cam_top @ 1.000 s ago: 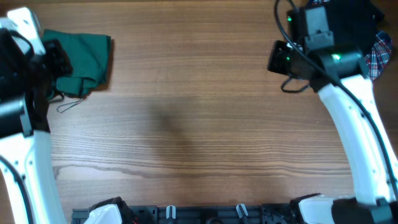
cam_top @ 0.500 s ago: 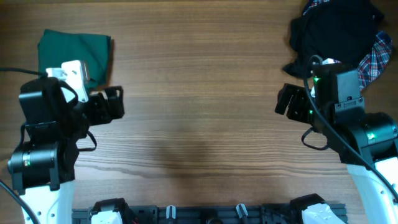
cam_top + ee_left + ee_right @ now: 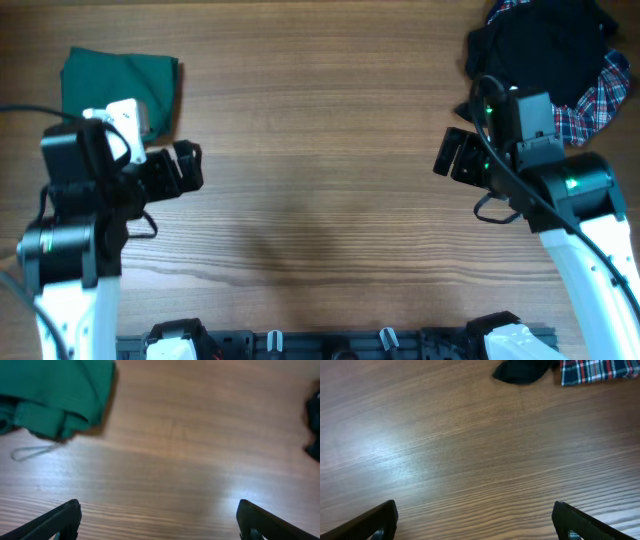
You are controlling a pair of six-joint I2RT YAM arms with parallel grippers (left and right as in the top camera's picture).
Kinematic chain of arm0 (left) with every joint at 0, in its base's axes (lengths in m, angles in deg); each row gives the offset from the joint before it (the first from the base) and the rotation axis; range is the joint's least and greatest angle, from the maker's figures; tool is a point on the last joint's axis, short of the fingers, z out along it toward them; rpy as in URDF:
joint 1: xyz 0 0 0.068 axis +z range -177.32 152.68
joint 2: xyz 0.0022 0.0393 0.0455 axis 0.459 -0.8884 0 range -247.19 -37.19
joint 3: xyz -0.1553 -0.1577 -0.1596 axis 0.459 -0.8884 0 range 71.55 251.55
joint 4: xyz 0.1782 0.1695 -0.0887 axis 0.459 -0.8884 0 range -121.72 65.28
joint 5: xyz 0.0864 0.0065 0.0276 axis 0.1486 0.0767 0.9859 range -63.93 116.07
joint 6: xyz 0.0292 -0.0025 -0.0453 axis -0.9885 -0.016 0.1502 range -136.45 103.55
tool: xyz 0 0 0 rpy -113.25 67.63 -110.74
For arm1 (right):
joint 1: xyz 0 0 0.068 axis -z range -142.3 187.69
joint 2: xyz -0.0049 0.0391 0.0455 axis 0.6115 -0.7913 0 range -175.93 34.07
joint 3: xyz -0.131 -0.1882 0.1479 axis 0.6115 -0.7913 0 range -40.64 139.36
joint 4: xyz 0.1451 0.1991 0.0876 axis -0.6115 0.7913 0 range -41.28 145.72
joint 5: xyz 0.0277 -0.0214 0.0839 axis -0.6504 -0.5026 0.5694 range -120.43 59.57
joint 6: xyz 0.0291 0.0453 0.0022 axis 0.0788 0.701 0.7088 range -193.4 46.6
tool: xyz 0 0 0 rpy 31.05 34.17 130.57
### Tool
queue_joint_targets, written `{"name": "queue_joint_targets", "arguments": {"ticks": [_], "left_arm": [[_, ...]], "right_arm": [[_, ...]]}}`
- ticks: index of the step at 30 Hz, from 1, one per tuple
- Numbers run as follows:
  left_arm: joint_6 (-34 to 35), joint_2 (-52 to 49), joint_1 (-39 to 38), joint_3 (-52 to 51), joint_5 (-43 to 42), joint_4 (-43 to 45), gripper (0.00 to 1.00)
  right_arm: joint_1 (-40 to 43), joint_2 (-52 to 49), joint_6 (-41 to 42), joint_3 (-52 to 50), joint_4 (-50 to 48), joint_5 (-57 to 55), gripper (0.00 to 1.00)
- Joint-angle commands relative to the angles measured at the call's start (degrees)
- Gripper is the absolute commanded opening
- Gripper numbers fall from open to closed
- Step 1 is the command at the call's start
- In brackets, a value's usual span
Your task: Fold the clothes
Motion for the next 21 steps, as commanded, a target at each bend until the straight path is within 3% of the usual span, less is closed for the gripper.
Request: {"name": "queue_joint_targets", "arguments": {"ticks": [1,6,9,16,21], "left_arm": [[-0.46,13.16,-0.35,-0.72,1.53,0.04,1.00],[-0.46,35.30,1.51,-14.45,1.27,4.46,1.00],[-0.22,43.34,2.08,-25.55,-0.63,8.70,1.00],[6.08,50.97,2.08,-48.35,-9.84,31.47,1.00],[9.81,56.74,2.08,-57.02,-10.14,35.78,1.00]], "right_arm": [[-0.17,-1.90,0.59,-0.48,-0.13,0.46,1.00],[-0.17,-4.17,0.59,-0.48,-0.15,0.46,1.00],[-0.17,-5.11,0.59,-0.48,-0.15,0.46,1.00],[-0.17,-6.29,0.59,-0.48,-0.17,0.46,1.00],[-0.17,-6.29,0.59,-0.48,-0.20,0.46,1.00]]}}
